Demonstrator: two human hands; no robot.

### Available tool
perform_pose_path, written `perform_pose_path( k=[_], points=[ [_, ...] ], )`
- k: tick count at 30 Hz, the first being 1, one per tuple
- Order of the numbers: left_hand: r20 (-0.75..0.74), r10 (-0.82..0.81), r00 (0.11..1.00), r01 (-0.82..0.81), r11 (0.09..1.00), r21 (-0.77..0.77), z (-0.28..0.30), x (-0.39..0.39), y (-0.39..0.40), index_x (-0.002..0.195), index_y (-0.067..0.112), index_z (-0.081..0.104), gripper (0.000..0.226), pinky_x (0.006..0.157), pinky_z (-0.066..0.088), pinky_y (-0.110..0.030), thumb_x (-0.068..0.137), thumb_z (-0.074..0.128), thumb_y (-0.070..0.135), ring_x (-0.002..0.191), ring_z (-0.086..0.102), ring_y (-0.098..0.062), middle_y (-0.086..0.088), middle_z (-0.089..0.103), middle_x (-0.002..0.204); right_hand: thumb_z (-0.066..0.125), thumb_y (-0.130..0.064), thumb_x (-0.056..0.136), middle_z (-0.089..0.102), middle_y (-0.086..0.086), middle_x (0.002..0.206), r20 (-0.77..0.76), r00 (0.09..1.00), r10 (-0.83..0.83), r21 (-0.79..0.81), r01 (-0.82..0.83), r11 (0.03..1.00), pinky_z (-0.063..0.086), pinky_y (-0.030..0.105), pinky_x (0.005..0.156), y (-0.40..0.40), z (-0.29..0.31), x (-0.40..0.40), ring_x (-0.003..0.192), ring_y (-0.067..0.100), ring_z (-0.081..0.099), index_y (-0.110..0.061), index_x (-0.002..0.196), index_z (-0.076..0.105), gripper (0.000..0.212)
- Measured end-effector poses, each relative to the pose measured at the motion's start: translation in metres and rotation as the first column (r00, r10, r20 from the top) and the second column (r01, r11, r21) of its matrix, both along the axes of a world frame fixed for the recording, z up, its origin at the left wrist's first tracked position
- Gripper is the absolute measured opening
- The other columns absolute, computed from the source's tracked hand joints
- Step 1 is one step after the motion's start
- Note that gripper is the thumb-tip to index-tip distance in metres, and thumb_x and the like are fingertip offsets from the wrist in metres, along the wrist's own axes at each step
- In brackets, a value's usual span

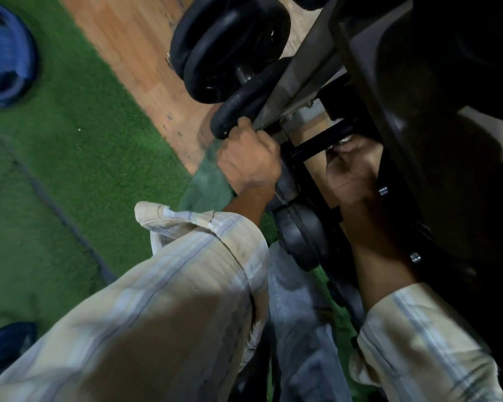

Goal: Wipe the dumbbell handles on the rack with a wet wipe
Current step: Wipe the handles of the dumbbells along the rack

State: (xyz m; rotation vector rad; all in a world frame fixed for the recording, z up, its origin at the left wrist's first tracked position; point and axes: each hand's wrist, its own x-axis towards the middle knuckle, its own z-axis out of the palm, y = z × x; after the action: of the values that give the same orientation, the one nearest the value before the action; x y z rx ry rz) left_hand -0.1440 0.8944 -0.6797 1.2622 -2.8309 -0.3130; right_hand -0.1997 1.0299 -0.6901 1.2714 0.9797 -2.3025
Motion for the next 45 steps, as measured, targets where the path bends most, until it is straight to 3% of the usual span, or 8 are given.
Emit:
perform_pose_path(
  k=[5, 7, 9, 13, 20, 39, 43, 45],
  points=[
    [-0.001, -0.007, 1.000, 0.007, 1.000, -0.006, -0.001, 0.001, 0.000, 0.087, 0.014, 0.059, 0.032, 0.059, 0.030, -0.036, 0.082, 0.031, 0.030, 0.072, 0.065, -0.038, -0.012, 0.069, 0.081, 0.047, 0.020, 0.068, 0.046, -0.003, 0.064, -0.007, 0.994, 0.105, 0.388, -0.094, 0.917, 0.037, 0.020, 0.053, -0.021, 0.013, 0.018, 0.061, 0.012, 0.042, -0.017, 0.061, 0.040, 0.038],
    [-0.003, -0.012, 1.000, 0.012, 1.000, -0.008, -0.001, 0.002, 0.001, 0.088, 0.014, 0.059, 0.035, 0.059, 0.035, -0.038, 0.081, 0.030, 0.032, 0.072, 0.065, -0.037, -0.011, 0.069, 0.080, 0.051, 0.011, 0.064, 0.057, 0.004, 0.090, -0.090, 0.971, 0.223, 0.491, -0.151, 0.858, 0.047, 0.029, 0.065, -0.023, 0.017, 0.033, 0.079, 0.019, 0.055, -0.015, 0.086, 0.053, 0.034],
    [-0.003, -0.019, 1.000, 0.019, 1.000, -0.007, 0.000, 0.002, 0.001, 0.089, 0.014, 0.059, 0.035, 0.059, 0.038, -0.039, 0.082, 0.030, 0.032, 0.073, 0.066, -0.037, -0.012, 0.069, 0.080, 0.055, 0.007, 0.066, 0.050, 0.012, 0.142, -0.097, 0.886, 0.453, 0.564, -0.326, 0.759, 0.048, 0.039, 0.099, -0.016, 0.007, 0.047, 0.127, 0.026, 0.053, -0.013, 0.138, 0.046, 0.074],
    [-0.007, -0.027, 1.000, 0.027, 1.000, -0.003, 0.002, 0.003, 0.001, 0.089, 0.014, 0.058, 0.032, 0.059, 0.034, -0.037, 0.082, 0.033, 0.032, 0.072, 0.066, -0.037, -0.013, 0.069, 0.080, 0.058, -0.018, 0.080, 0.005, 0.004, 0.171, 0.089, 0.528, 0.844, 0.819, -0.521, 0.239, 0.035, 0.048, 0.118, -0.006, -0.008, 0.059, 0.154, 0.025, 0.021, -0.028, 0.162, -0.003, 0.102],
    [0.001, -0.013, 1.000, 0.013, 1.000, 0.000, 0.001, 0.002, 0.001, 0.089, 0.014, 0.058, 0.032, 0.060, 0.041, -0.039, 0.082, 0.032, 0.031, 0.073, 0.066, -0.037, -0.012, 0.069, 0.081, 0.043, -0.024, 0.091, 0.007, 0.016, 0.169, 0.376, 0.280, 0.883, 0.917, -0.250, -0.311, 0.016, 0.046, 0.126, 0.014, -0.012, 0.063, 0.157, 0.030, 0.004, -0.008, 0.162, 0.006, 0.081],
    [-0.006, 0.005, 1.000, -0.005, 1.000, 0.005, -0.001, 0.001, 0.001, 0.091, 0.014, 0.061, 0.046, 0.061, 0.030, -0.037, 0.079, 0.021, 0.034, 0.078, 0.067, -0.036, -0.011, 0.070, 0.085, 0.034, -0.029, 0.101, 0.045, 0.014, 0.154, 0.517, 0.180, 0.837, 0.856, -0.085, -0.510, 0.034, 0.036, 0.117, -0.003, 0.001, 0.016, 0.145, 0.025, 0.038, -0.003, 0.144, 0.048, 0.052],
    [-0.001, 0.013, 1.000, -0.013, 1.000, 0.019, 0.000, 0.000, 0.000, 0.093, 0.013, 0.062, 0.052, 0.061, 0.032, -0.036, 0.077, 0.017, 0.036, 0.079, 0.067, -0.036, -0.011, 0.071, 0.087, 0.042, -0.025, 0.105, 0.061, 0.015, 0.129, 0.578, 0.103, 0.810, 0.809, -0.201, -0.552, 0.040, 0.025, 0.069, -0.014, 0.027, -0.009, 0.118, 0.026, 0.059, -0.003, 0.126, 0.061, 0.036],
    [-0.007, 0.019, 1.000, -0.019, 1.000, 0.022, 0.001, 0.000, 0.000, 0.092, 0.013, 0.062, 0.052, 0.061, 0.035, -0.038, 0.077, 0.018, 0.035, 0.079, 0.067, -0.036, -0.011, 0.071, 0.086, 0.045, -0.022, 0.103, 0.065, 0.015, 0.123, 0.584, 0.058, 0.810, 0.803, -0.187, -0.565, 0.038, 0.028, 0.069, -0.016, 0.032, -0.013, 0.111, 0.029, 0.062, -0.005, 0.121, 0.063, 0.031]
  ],
)
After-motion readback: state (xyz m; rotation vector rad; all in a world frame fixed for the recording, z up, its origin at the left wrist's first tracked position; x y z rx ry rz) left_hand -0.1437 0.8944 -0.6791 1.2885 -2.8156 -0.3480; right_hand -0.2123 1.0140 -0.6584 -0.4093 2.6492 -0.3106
